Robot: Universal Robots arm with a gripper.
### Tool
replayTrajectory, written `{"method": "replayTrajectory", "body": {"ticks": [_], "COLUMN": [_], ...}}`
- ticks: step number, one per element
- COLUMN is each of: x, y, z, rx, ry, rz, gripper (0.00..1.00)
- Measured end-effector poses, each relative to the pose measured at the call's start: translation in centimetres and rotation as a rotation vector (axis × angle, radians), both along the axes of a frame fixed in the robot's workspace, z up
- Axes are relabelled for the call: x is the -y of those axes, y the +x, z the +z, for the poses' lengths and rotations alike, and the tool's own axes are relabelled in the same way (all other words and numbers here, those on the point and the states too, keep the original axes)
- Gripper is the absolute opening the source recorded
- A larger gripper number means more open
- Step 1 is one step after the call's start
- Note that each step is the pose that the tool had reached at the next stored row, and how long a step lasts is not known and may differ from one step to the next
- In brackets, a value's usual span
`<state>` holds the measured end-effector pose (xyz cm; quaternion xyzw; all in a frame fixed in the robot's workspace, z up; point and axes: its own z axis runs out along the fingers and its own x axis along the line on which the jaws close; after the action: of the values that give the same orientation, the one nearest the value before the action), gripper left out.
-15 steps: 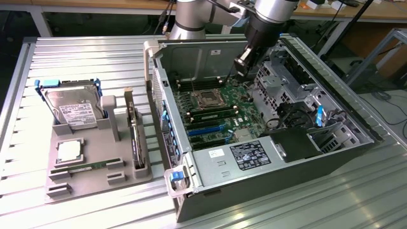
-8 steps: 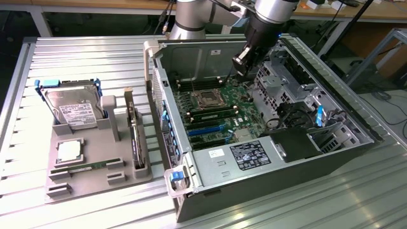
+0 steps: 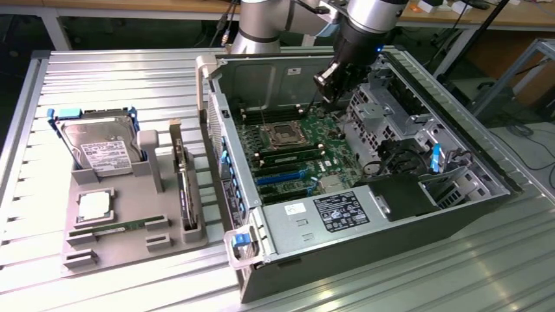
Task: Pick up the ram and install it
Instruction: 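Press down the ram until it locks into place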
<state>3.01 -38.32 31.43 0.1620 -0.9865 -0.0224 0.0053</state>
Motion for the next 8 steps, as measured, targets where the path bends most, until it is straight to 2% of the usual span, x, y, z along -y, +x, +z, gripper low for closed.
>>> {"method": "replayTrajectory", "body": {"ticks": [6,8], "x": [0.0,0.0], "y": [0.0,0.0], "z": [-0.14,-0.17], "rx": [0.0,0.0], "ry": [0.0007,0.0007], "rz": [-0.152,-0.183], "gripper": [0.1,0.1]}}
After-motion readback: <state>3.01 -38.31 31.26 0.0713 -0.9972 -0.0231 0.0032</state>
